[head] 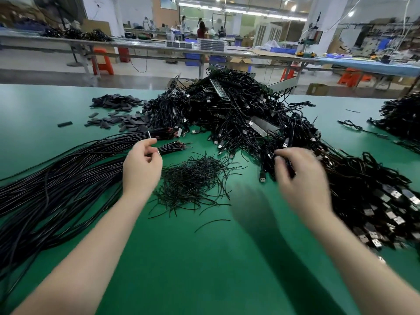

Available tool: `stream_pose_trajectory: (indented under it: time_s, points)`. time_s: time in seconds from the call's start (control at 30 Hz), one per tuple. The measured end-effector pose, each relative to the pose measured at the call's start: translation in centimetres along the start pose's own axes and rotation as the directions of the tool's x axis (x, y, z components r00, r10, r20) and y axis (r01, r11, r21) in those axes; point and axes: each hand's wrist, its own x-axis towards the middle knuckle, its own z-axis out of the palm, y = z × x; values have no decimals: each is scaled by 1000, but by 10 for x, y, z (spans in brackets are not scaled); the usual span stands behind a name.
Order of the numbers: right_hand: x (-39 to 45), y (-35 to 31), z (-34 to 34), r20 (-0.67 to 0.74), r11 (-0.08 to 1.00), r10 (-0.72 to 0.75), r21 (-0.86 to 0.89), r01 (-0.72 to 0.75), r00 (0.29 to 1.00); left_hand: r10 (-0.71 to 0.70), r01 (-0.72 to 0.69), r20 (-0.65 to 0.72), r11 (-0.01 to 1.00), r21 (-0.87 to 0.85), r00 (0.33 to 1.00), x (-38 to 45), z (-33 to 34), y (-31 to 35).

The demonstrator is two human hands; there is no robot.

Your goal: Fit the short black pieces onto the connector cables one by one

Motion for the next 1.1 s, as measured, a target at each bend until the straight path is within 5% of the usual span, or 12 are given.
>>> stream_pose_trajectory:
  time_s: [0.07,0.13,0.23,0.27,0.63,0.9,1.1]
  points:
    - [-23,-26,37,97,968,119,211,-137,988,33,-102,215,943,316,976,25,-10,-12]
    - [-39,-35,64,215,892,264,317,-322,940,-4,-175,292,791,586,957,47,-24,-28]
    - [-49,-28,82,283,884,327,246,-398,902,-157,-246,346,445,861,925,64,-47,-52]
    - [-49,-27,83,280,884,337,234,-405,899,-193,-253,351,400,881,916,67,-54,-59]
    - [-50,-21,83,298,889,335,214,-404,894,22,-192,225,607,771,974,71,-67,-89]
    - [-49,-19,87,279,870,347,262,-419,895,-31,-240,313,572,784,949,83,-54,-97]
    - [-48,-16,88,264,837,388,300,-458,883,82,-123,95,782,611,992,80,-57,-95]
